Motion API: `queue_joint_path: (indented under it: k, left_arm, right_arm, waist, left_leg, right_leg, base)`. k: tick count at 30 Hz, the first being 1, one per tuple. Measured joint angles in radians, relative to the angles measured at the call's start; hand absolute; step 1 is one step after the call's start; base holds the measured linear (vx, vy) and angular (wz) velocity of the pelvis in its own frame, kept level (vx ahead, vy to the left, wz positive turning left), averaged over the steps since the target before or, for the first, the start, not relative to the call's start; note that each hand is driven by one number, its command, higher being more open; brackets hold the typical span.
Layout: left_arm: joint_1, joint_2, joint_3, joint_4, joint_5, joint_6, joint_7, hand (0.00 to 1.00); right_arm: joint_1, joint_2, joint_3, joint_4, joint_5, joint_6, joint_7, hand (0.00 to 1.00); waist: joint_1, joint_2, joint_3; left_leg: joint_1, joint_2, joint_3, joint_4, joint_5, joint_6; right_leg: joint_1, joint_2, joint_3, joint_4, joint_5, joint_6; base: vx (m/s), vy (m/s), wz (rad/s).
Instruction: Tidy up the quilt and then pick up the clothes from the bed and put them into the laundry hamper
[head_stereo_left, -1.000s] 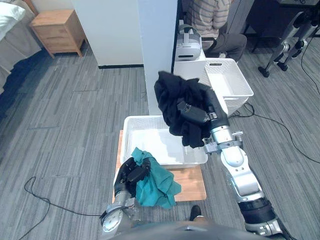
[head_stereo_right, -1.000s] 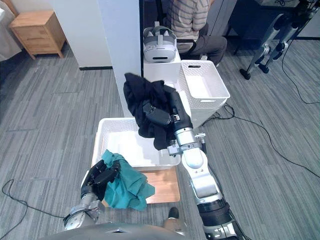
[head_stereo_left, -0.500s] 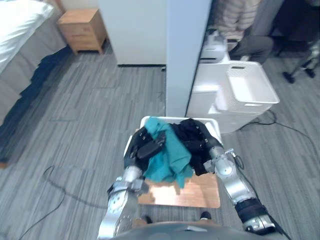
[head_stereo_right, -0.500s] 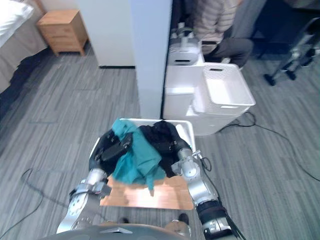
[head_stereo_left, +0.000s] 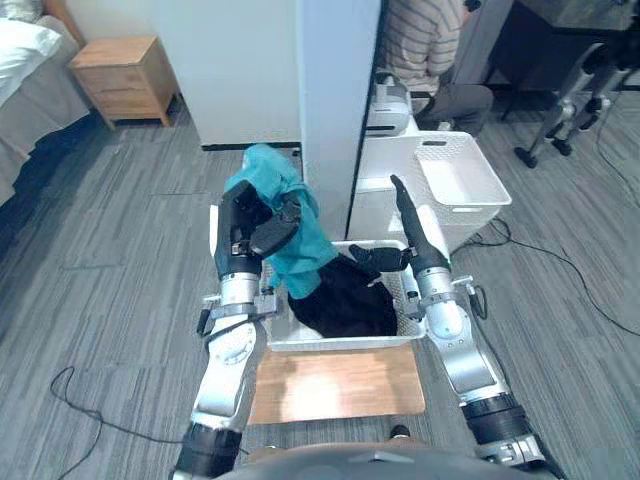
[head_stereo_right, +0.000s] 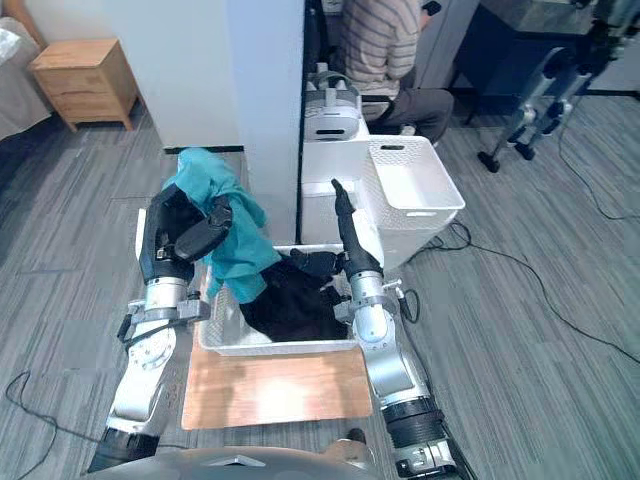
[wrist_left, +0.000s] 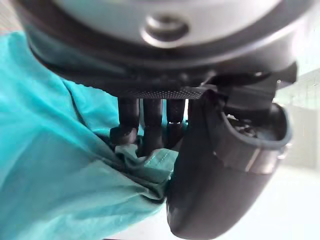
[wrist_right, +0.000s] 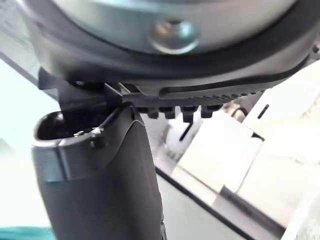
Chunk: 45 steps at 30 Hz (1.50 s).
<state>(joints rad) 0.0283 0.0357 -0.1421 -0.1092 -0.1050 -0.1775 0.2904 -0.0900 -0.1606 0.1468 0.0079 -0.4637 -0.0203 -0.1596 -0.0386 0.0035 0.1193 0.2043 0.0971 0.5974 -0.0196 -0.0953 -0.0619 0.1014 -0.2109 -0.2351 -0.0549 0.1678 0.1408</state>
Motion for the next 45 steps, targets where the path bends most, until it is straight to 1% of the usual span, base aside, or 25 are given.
queue_joint_path:
  k: [2,3,5,6,7,8,11,15,16,20,22,24,26,29,31,34,36,37,39,40,42,44,45]
  left_arm:
    - [-0.015,0.009,0.004,0.073,0.003,0.02,0.012,0.0]
    - [-0.028,0.015,0.004,0.136,0.013,0.04,0.013,0.0]
    - [-0.028,0.022,0.004,0.178,0.037,0.068,0.01,0.0]
    - [-0.024,0.022,0.0,0.191,0.037,0.089,0.006,0.0]
    - [-0.018,0.022,-0.002,0.19,0.038,0.094,-0.002,0.0]
    - [-0.005,0.02,-0.008,0.186,0.038,0.095,-0.024,0.0]
    - [0.024,0.023,-0.008,0.168,0.038,0.093,-0.084,0.0]
    - [0.069,0.041,-0.008,0.191,0.037,0.072,-0.134,0.0]
    - [0.075,0.045,-0.008,0.212,0.035,0.071,-0.148,1.0]
    - [0.082,0.061,-0.007,0.321,0.036,0.07,-0.175,1.0]
    - [0.083,0.063,-0.004,0.383,0.064,0.083,-0.192,1.0]
    - [0.09,0.058,-0.005,0.401,0.141,0.108,-0.2,1.0]
    - [0.096,0.051,0.001,0.402,0.192,0.119,-0.202,1.0]
    - [0.099,0.039,0.047,0.398,0.196,0.12,-0.186,1.0]
    - [0.1,0.039,0.082,0.376,0.196,0.12,-0.172,1.0]
    - [0.106,0.04,0.143,0.283,0.194,0.12,-0.154,1.0]
    - [0.118,0.041,0.176,0.153,0.189,0.116,-0.146,1.0]
    - [0.125,0.041,0.183,0.118,0.186,0.112,-0.146,1.0]
    - [0.139,0.041,0.204,0.023,0.174,0.08,-0.135,1.0]
    - [0.142,0.039,0.215,0.004,0.159,0.062,-0.13,1.0]
    - [0.16,0.031,0.247,-0.027,0.101,0.033,-0.118,1.0]
    - [0.193,0.001,0.303,-0.032,0.043,0.006,-0.115,1.0]
    - [0.209,-0.015,0.326,-0.031,0.017,0.004,-0.114,1.0]
  right_arm:
    - [0.009,-0.001,-0.013,-0.032,0.0,-0.002,-0.007,1.0]
    - [0.02,-0.002,-0.024,-0.06,0.0,-0.004,-0.008,1.0]
    - [0.038,-0.006,-0.033,-0.083,0.0,-0.01,-0.008,1.0]
    - [0.06,-0.025,-0.046,-0.106,0.001,-0.012,-0.009,1.0]
    - [0.071,-0.041,-0.052,-0.116,0.0,-0.014,-0.009,1.0]
    - [0.099,-0.069,-0.07,-0.136,0.001,-0.015,-0.009,1.0]
    - [0.166,-0.089,-0.127,-0.164,0.001,-0.017,-0.009,1.0]
    - [0.211,-0.104,-0.139,-0.164,0.001,-0.017,-0.001,1.0]
    - [0.22,-0.105,-0.138,-0.164,0.002,-0.018,0.004,1.0]
    - [0.235,-0.105,-0.128,-0.163,0.009,-0.031,0.028,1.0]
    - [0.237,-0.105,-0.121,-0.163,0.011,-0.034,0.038,1.0]
    - [0.248,-0.105,-0.121,-0.162,0.021,-0.037,0.044,1.0]
    - [0.274,-0.105,-0.121,-0.157,0.034,-0.039,0.046,1.0]
    - [0.319,-0.095,-0.131,-0.105,0.044,-0.048,0.056,1.0]
    - [0.343,-0.074,-0.153,-0.058,0.045,-0.048,0.064,1.0]
    - [0.355,-0.048,-0.192,0.018,0.059,-0.041,0.069,1.0]
    - [0.359,-0.021,-0.246,0.042,0.093,-0.022,0.07,1.0]
    - [0.359,-0.02,-0.259,0.048,0.097,-0.02,0.07,1.0]
    - [0.358,-0.017,-0.319,0.084,0.136,-0.016,0.064,1.0]
    - [0.356,-0.01,-0.344,0.102,0.157,-0.015,0.06,1.0]
    - [0.353,0.013,-0.391,0.142,0.202,-0.012,0.051,1.0]
    - [0.354,0.026,-0.423,0.199,0.218,-0.006,0.038,1.0]
    - [0.354,0.032,-0.439,0.226,0.218,-0.004,0.037,1.0]
  waist:
    - [-0.003,-0.01,0.001]
    - [-0.012,-0.02,-0.001]
    - [-0.023,-0.026,-0.003]
    - [-0.031,-0.028,-0.003]
    - [-0.035,-0.028,-0.002]
    - [-0.044,-0.028,-0.002]
    - [-0.05,-0.028,-0.003]
    - [-0.054,-0.028,-0.003]
    - [-0.055,-0.028,-0.003]
    - [-0.059,-0.027,-0.006]
    - [-0.07,-0.027,-0.007]
    - [-0.074,-0.028,-0.008]
    - [-0.073,-0.03,-0.013]
    - [-0.074,-0.034,-0.022]
    - [-0.074,-0.034,-0.028]
    - [-0.073,-0.03,-0.033]
    - [-0.075,-0.025,-0.036]
    - [-0.075,-0.024,-0.037]
    - [-0.073,-0.016,-0.043]
    - [-0.072,-0.013,-0.045]
    - [-0.071,-0.007,-0.049]
    - [-0.073,-0.001,-0.052]
    - [-0.073,0.0,-0.053]
  left_leg:
    - [0.0,-0.001,0.028,0.0,-0.001,-0.008]
    - [-0.004,-0.002,0.044,0.0,0.0,-0.01]
    - [-0.005,-0.002,0.059,0.0,0.0,-0.011]
    - [-0.005,-0.002,0.067,0.0,-0.001,-0.013]
    - [-0.005,-0.002,0.069,0.0,-0.001,-0.013]
    - [-0.005,-0.002,0.069,-0.001,-0.002,-0.014]
    - [-0.006,0.0,0.073,-0.001,-0.002,-0.014]
    - [-0.008,0.0,0.083,-0.001,-0.001,-0.014]
    - [-0.01,-0.001,0.089,-0.001,-0.001,-0.015]
    - [-0.021,-0.005,0.112,0.0,0.001,-0.019]
    - [-0.021,-0.004,0.117,0.001,0.002,-0.02]
    - [-0.022,-0.003,0.118,0.001,0.003,-0.021]
    - [-0.023,-0.003,0.118,0.001,0.004,-0.022]
    - [-0.024,-0.002,0.106,0.001,0.007,-0.021]
    - [-0.025,-0.001,0.092,0.0,0.012,-0.02]
    - [-0.033,-0.003,0.076,-0.001,0.017,-0.015]
    - [-0.041,-0.005,0.052,-0.002,0.024,-0.011]
    - [-0.038,-0.005,0.049,-0.002,0.025,-0.011]
    - [-0.038,-0.004,0.033,-0.004,0.027,-0.011]
    - [-0.038,-0.004,0.028,-0.006,0.03,-0.011]
    - [-0.037,-0.005,0.022,-0.017,0.037,-0.011]
    - [-0.036,-0.008,0.012,-0.033,0.048,-0.01]
    - [-0.035,-0.009,0.009,-0.04,0.053,-0.01]
  right_leg:
    - [-0.019,0.003,0.025,0.0,0.0,0.0]
    - [-0.035,0.005,0.042,-0.001,0.0,0.0]
    - [-0.044,0.007,0.052,-0.001,0.0,0.0]
    - [-0.049,0.009,0.056,-0.001,0.0,0.0]
    - [-0.051,0.009,0.059,-0.002,0.0,0.0]
    - [-0.051,0.009,0.062,-0.001,0.0,0.0]
    - [-0.055,0.013,0.068,-0.001,0.0,0.0]
    - [-0.064,0.013,0.075,-0.002,0.0,0.0]
    - [-0.071,0.013,0.082,-0.002,0.0,0.0]
    - [-0.096,0.013,0.105,-0.002,0.002,0.002]
    - [-0.098,0.014,0.106,-0.003,0.002,0.003]
    - [-0.098,0.015,0.105,-0.006,0.006,0.009]
    - [-0.097,0.015,0.104,-0.012,0.009,0.013]
    - [-0.086,0.014,0.092,-0.018,0.01,0.015]
    - [-0.08,0.014,0.077,-0.018,0.01,0.015]
    - [-0.077,0.008,0.065,-0.017,0.01,0.015]
    - [-0.07,0.003,0.041,-0.017,0.01,0.015]
    - [-0.066,0.003,0.038,-0.017,0.01,0.015]
    - [-0.055,0.002,0.022,-0.016,0.01,0.015]
    - [-0.051,0.002,0.018,-0.015,0.01,0.015]
    - [-0.048,0.003,0.016,-0.016,0.01,0.015]
    - [-0.047,0.003,0.007,-0.016,0.01,0.015]
    - [-0.046,0.003,0.003,-0.016,0.01,0.015]
  base:
    - [-0.08,-0.04,-0.47]
    - [-0.09,-0.051,-0.45]
    - [-0.05,-0.046,-0.29]
    - [-0.04,-0.045,-0.2]
    - [-0.02,-0.044,-0.12]
    - [-0.01,-0.034,-0.04]
    - [-0.02,-0.042,-0.05]
    - [-0.04,-0.038,-0.09]
    - [-0.07,-0.04,-0.16]
    - [-0.06,-0.037,-0.18]
    - [-0.05,-0.04,-0.07]
    - [-0.05,-0.033,-0.02]
    - [-0.04,-0.03,0.0]
    - [-0.05,-0.044,0.1]
    - [-0.05,-0.04,0.2]
    - [-0.05,-0.033,0.19]
    - [-0.06,-0.035,0.27]
    - [-0.05,-0.034,0.2]
    - [-0.06,-0.033,0.2]
    - [-0.06,-0.03,0.19]
    - [-0.06,-0.03,0.12]
    - [-0.05,-0.031,0.12]
    - [-0.05,-0.032,0.14]
